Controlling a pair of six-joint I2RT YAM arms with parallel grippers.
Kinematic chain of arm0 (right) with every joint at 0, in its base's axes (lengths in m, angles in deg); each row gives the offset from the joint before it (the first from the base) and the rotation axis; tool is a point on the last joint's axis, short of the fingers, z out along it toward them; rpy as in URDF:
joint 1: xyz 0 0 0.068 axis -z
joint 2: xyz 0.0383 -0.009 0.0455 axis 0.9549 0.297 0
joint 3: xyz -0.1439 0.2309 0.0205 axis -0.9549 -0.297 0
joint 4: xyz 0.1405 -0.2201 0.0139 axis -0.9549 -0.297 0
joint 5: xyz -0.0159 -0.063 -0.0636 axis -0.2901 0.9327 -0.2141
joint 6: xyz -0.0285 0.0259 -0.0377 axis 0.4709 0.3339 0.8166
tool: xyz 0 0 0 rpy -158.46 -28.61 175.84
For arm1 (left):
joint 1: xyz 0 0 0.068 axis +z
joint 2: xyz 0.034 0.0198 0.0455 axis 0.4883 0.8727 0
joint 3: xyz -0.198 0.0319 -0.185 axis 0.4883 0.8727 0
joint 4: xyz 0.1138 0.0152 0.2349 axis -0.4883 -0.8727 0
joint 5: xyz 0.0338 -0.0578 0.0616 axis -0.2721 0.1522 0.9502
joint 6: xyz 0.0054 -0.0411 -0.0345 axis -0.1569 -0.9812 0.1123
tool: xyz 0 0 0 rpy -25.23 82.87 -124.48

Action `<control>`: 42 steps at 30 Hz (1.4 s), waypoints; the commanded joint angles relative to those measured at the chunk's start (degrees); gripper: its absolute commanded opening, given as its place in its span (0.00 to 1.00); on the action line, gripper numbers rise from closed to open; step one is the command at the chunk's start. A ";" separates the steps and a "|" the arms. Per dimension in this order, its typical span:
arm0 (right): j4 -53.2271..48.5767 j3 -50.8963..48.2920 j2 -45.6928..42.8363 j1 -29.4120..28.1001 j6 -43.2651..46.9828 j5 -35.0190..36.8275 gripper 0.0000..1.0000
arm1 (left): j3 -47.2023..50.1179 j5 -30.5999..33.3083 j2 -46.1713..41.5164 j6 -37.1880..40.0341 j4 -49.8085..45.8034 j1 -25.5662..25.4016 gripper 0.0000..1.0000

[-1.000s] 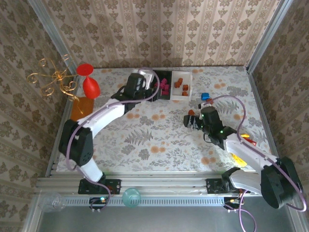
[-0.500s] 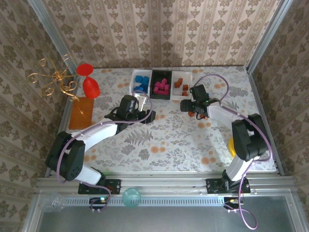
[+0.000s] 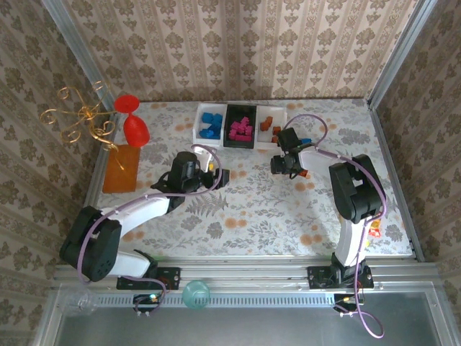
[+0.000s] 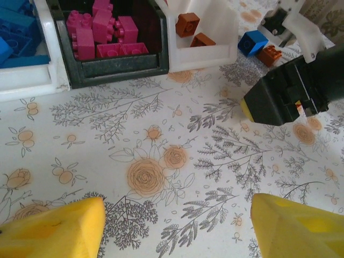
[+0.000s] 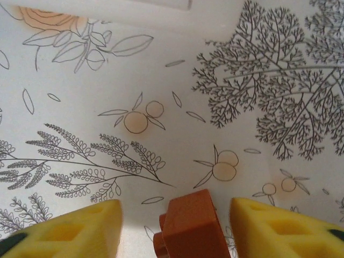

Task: Sort the legos into containers by color
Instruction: Pick up the lego from the center of the table, then place the lego in the container.

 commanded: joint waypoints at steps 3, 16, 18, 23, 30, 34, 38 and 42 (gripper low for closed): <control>-1.72 0.29 -0.43 -1.42 0.76 0.69 0.40 | 1.00 -0.23 -1.16 -0.82 2.32 0.71 0.73; 7.47 -1.43 -10.35 -2.93 -3.14 -11.09 0.22 | 2.46 -0.50 -2.03 -1.99 3.34 2.29 0.74; 9.10 -0.63 -11.01 -2.62 -3.70 -11.08 0.22 | 2.55 -0.81 -2.17 -2.08 3.40 2.50 0.74; 10.26 5.62 -8.25 -2.00 -4.25 -10.75 0.23 | 2.73 -1.17 -1.86 -2.60 3.92 2.78 0.74; 10.43 17.06 1.34 -0.23 -5.32 -9.19 0.23 | 2.99 -1.44 -3.06 -2.90 3.90 2.86 0.74; 11.66 21.13 6.85 1.46 -7.23 -8.76 0.22 | 3.25 -1.09 -3.71 -2.80 3.72 3.00 0.74; 11.85 24.44 11.10 2.81 -9.02 -10.17 0.21 | 3.43 -1.09 -3.71 -2.88 3.84 3.04 0.74; 11.53 26.38 13.41 3.58 -9.81 -11.32 0.22 | 3.43 -1.09 -3.54 -2.97 3.96 3.12 0.74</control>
